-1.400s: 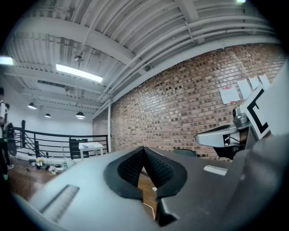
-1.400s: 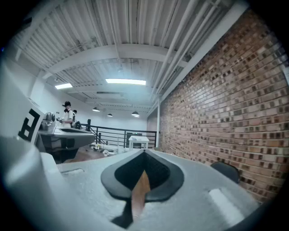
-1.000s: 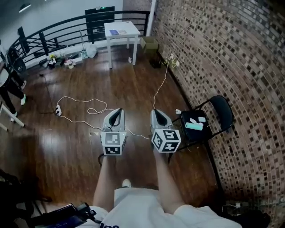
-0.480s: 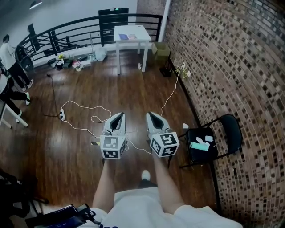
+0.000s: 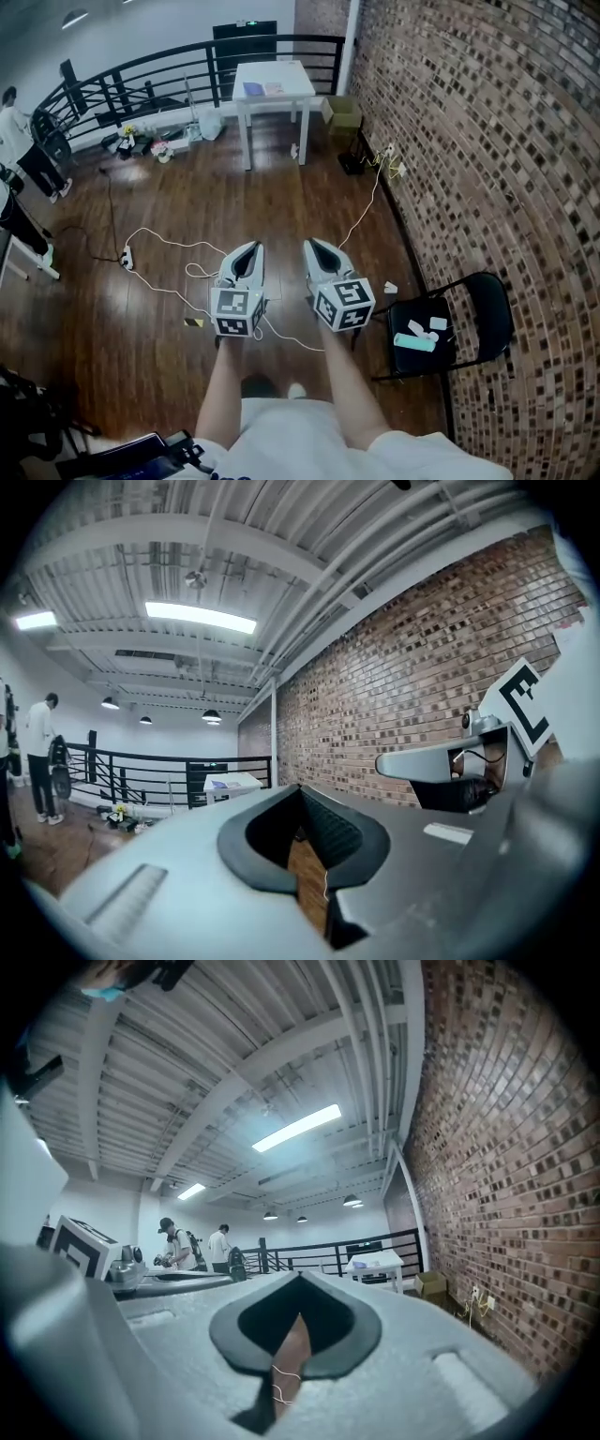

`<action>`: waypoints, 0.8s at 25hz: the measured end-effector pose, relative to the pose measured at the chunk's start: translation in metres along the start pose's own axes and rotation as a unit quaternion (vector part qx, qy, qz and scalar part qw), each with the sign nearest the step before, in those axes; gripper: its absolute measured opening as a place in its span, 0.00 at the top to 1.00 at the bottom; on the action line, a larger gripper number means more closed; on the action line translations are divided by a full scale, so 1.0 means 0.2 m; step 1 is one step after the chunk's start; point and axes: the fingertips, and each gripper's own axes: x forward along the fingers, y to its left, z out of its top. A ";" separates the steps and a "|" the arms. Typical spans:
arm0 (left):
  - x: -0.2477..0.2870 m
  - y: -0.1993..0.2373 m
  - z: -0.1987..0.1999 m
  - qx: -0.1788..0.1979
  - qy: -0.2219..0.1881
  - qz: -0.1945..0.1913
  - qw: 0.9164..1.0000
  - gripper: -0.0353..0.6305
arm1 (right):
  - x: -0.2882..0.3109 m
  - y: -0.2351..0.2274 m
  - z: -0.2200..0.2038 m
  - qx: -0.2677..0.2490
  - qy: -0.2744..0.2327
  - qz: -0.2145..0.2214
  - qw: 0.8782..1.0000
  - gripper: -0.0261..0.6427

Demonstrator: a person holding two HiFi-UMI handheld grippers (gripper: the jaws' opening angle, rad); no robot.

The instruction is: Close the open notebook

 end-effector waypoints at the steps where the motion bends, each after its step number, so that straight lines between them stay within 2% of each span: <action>1: 0.06 0.02 -0.02 0.000 0.005 0.004 1.000 0.92 | 0.03 -0.04 -0.02 0.003 0.004 0.001 1.000 0.98; 5: 0.28 0.14 -0.05 -0.008 0.012 0.024 1.000 0.92 | 0.22 -0.18 -0.06 0.001 0.015 0.007 1.000 0.98; 9: 0.58 0.26 -0.10 -0.018 0.014 0.025 0.999 0.92 | 0.48 -0.34 -0.10 -0.011 0.024 0.012 1.000 0.98; 12: 0.87 0.37 -0.12 -0.018 0.017 0.014 1.000 0.92 | 0.75 -0.47 -0.11 -0.011 0.030 0.010 0.999 0.98; 16: 1.24 0.64 -0.10 -0.021 0.012 0.016 1.000 0.92 | 1.18 -0.59 -0.03 -0.016 0.033 0.017 0.999 0.98; 20: 1.57 0.90 0.01 -0.026 0.000 0.015 1.000 0.92 | 1.61 -0.60 0.07 -0.017 0.015 0.053 0.998 0.98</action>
